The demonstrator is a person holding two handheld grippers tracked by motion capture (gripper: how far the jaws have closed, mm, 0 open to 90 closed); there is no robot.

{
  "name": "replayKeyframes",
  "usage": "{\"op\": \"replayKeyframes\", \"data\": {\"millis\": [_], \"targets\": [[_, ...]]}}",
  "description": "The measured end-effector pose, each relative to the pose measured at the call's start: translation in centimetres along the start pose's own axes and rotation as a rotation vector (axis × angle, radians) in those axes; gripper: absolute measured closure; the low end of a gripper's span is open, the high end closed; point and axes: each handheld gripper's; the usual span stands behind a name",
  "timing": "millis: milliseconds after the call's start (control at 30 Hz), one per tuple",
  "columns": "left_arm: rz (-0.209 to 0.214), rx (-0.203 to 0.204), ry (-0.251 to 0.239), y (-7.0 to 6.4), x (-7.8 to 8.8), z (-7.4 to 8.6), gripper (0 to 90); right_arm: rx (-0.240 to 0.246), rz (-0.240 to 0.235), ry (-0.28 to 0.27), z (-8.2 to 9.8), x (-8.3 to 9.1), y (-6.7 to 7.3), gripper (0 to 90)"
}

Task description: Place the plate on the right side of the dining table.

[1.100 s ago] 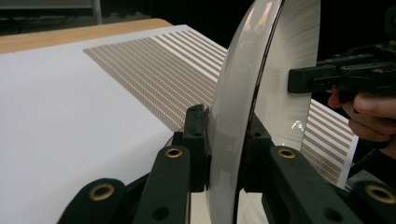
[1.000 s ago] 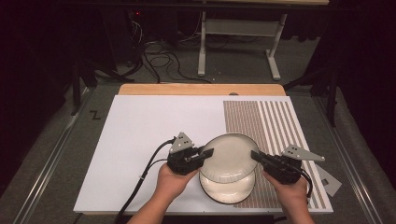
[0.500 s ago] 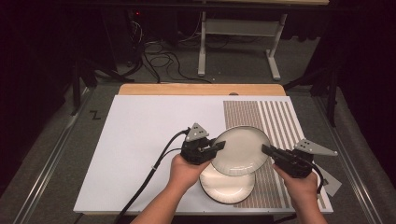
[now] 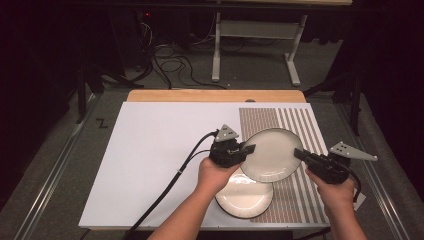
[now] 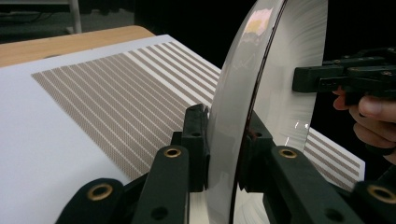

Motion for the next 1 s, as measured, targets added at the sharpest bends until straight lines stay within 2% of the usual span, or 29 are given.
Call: {"op": "replayKeyframes", "data": {"millis": [267,500,767,1000], "targets": [[0.020,-0.009,-0.004,0.0,-2.1,-0.8,76.0,0.002,0.037,0.008,-0.2,0.5,-1.6,85.8],[0.030,0.011,-0.004,0.3,-3.5,-1.2,76.0,0.000,0.063,0.024,-0.6,0.3,-2.8,85.6],[0.034,0.025,0.024,0.7,-5.6,-1.4,75.0,-0.011,0.088,0.052,-0.2,0.1,-4.0,85.6],[0.038,0.036,0.053,0.4,-7.7,-0.9,74.2,-0.022,0.118,0.073,0.7,0.8,-5.1,85.5]]}}
Point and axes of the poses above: each handheld gripper's, and its own axes: x roughly backward along the jaws, z roughly out of its underside, y roughly to its left, and after that the axes turned 11 degrees about x, right-handed
